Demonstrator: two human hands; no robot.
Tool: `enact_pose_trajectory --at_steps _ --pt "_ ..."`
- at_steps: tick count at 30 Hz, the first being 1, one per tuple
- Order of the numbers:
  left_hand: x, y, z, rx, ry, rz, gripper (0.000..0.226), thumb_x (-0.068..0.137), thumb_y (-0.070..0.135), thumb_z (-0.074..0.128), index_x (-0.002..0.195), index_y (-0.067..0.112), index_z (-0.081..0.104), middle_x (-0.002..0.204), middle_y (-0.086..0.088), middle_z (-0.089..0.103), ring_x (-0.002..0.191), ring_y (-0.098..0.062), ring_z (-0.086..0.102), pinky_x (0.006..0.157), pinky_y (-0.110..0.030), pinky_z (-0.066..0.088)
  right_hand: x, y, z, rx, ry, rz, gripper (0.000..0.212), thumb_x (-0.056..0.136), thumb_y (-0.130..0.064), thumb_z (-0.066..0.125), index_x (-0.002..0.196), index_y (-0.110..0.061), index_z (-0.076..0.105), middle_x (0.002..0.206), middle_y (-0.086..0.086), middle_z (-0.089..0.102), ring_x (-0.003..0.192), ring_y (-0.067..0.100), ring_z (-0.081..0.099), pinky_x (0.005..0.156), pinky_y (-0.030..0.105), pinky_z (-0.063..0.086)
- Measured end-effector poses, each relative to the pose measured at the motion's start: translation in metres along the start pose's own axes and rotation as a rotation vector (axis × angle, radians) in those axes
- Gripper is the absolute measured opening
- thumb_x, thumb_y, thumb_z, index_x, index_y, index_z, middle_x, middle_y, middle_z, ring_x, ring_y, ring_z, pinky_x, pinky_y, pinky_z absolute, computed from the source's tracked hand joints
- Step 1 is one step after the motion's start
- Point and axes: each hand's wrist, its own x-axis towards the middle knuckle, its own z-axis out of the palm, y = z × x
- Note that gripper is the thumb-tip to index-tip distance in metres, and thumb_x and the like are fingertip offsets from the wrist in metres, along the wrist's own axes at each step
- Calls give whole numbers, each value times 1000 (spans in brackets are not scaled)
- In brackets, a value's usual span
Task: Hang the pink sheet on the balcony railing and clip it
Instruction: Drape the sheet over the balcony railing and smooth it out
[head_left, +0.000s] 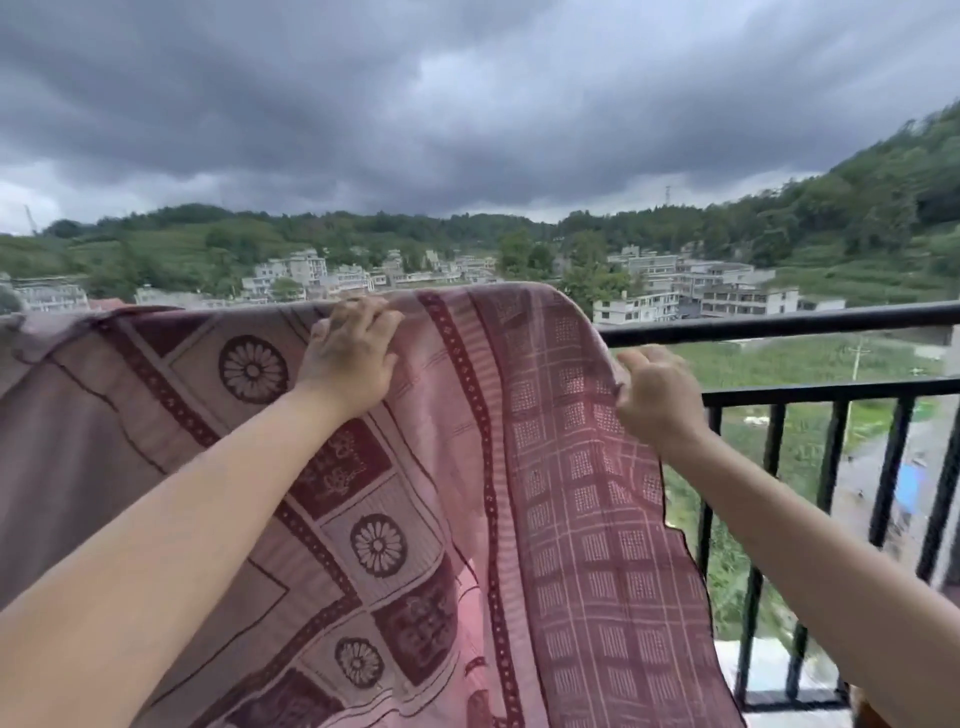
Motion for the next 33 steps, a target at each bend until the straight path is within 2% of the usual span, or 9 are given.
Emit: enact_pose_trajectory --at_steps 3,5,7,10,14,17,25,29,33 --pt "-43 -13 -3 61 -48 -9 48 88 18 49 134 11 40 144 -9 38 134 -27 32 108 -43 26 -37 -51 15 -98 145 -256 31 74 -4 57 105 0 59 110 20 61 104 39 56 88 50 47" --pt "-78 -38 -8 141 -146 -95 50 89 24 47 136 13 37 146 -8 36 135 -24 30 108 -40 27 -62 -95 30 -149 94 -410 31 68 -10 61 99 -4 63 109 18 65 106 36 59 87 50 48" --pt "-122 -75 -19 206 -271 -223 50 90 29 45 136 14 35 147 -8 33 137 -24 27 108 -38 26 -88 -149 49 -104 -115 -496 36 76 -19 56 110 -6 59 120 17 60 115 35 52 94 49 43" --pt "-195 -130 -37 264 -462 -369 49 91 35 42 135 13 36 146 -10 33 137 -26 25 109 -39 27 -123 -228 83 -11 -426 -542 49 90 -28 44 133 -8 35 145 12 33 135 30 26 109 46 25" --pt "-295 -205 -77 288 -603 -575 46 90 37 44 129 12 42 140 -10 40 134 -28 31 106 -41 32 -182 -349 119 49 -655 -647 51 90 -34 43 134 -11 32 143 13 32 134 31 26 107 46 27" --pt "-361 -255 -107 296 -647 -697 45 91 36 44 129 11 42 138 -11 42 132 -29 32 106 -42 33 -230 -431 135 123 -733 -729 51 88 -39 45 130 -11 38 137 13 39 130 31 32 105 44 30" --pt "-503 -406 -182 410 -638 -1010 43 89 37 45 125 12 43 135 -13 44 128 -32 36 103 -42 34 -320 -651 181 202 -835 -1013 63 84 -43 54 135 -15 31 142 12 34 133 30 28 108 44 28" --pt "-549 -512 -221 477 -603 -1132 44 89 38 45 124 12 44 134 -15 43 128 -33 35 103 -43 34 -346 -779 210 231 -859 -1102 64 85 -44 52 137 -13 29 144 13 31 133 31 28 107 44 30" --pt "-578 -627 -263 522 -607 -1189 45 89 38 45 126 12 43 134 -14 42 129 -32 34 103 -43 33 -360 -915 240 331 -875 -1127 65 83 -48 54 134 -13 34 140 15 38 130 32 33 105 43 34"
